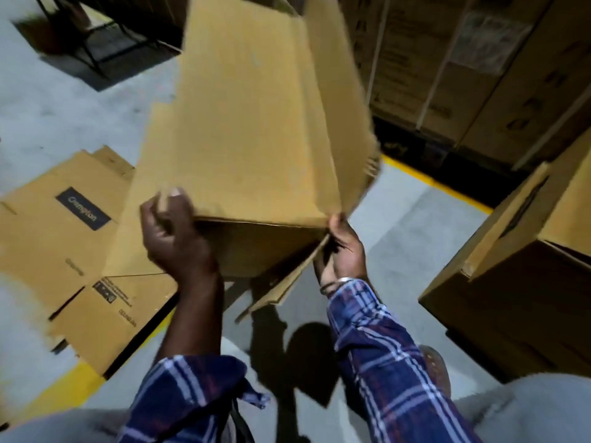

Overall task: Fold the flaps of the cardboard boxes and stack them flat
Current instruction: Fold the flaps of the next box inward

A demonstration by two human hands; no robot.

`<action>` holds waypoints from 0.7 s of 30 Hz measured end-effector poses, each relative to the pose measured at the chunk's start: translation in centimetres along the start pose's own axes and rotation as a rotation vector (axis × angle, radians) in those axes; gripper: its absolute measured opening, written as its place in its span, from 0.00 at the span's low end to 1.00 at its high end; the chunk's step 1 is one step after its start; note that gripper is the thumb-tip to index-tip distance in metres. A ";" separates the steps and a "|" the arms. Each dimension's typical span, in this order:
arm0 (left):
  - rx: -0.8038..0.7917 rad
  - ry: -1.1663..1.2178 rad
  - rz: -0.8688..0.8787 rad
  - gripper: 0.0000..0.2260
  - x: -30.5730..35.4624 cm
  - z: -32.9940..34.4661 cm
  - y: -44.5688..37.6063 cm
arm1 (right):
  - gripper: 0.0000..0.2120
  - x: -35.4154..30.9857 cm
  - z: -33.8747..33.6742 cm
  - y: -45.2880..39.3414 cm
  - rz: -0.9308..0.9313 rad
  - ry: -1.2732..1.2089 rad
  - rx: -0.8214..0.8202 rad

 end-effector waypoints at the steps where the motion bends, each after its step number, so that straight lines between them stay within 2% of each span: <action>1: -0.038 -0.061 0.116 0.17 2.5 1.4 1.5 | 0.07 0.2 -1.1 0.3 0.036 -0.122 0.050; 3: -0.172 -0.247 0.345 0.14 5.9 4.2 5.0 | 0.22 1.6 -5.5 0.5 0.114 -0.246 0.192; 4: -0.226 -0.351 0.397 0.14 6.2 5.3 6.6 | 0.26 2.6 -7.6 1.0 0.167 -0.260 0.251; 6: -0.338 -0.540 0.445 0.17 5.4 7.5 9.9 | 0.27 5.0 -12.1 2.1 0.253 -0.206 0.327; 8: -0.450 -0.622 0.495 0.19 3.9 8.7 13.0 | 0.27 6.9 -16.3 3.7 0.315 -0.016 0.448; 10: -0.583 -0.677 0.558 0.19 2.2 9.4 15.9 | 0.25 7.8 -17.8 5.3 0.417 -0.031 0.500; 11: -0.646 -0.710 0.565 0.20 1.1 9.6 16.9 | 0.28 8.5 -18.7 5.7 0.458 -0.056 0.520; 13: -0.710 -0.759 0.532 0.20 -1.2 9.2 18.0 | 0.32 9.2 -21.5 6.2 0.495 0.089 0.633; 14: -0.734 -0.765 0.512 0.20 -2.3 8.8 18.3 | 0.41 9.2 -22.4 6.7 0.533 0.213 0.668; 15: -0.766 -0.771 0.501 0.20 -3.4 8.4 18.7 | 0.54 10.2 -24.3 6.2 0.564 0.329 0.678; 16: -0.814 -0.781 0.496 0.21 -4.5 8.0 19.2 | 0.61 10.1 -25.4 5.9 0.546 0.474 0.692; 17: -0.860 -0.792 0.497 0.23 -5.6 7.6 19.8 | 0.58 10.3 -26.9 5.5 0.539 0.499 0.704; 20: -0.948 -0.804 0.464 0.26 -8.1 6.5 21.5 | 0.23 8.8 -24.8 5.9 0.549 0.306 0.770; 21: -0.985 -0.808 0.443 0.27 -8.9 6.2 22.1 | 0.18 9.2 -24.5 5.9 0.594 0.235 0.733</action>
Point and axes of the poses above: each hand's wrist, its own y-axis away from the middle knuckle, its own z-axis out of the palm, x = y × z, the point moved 7 cm from there along -y, towards the middle knuckle, and after that the axes turned 3 degrees about z, right-handed, at the moved point
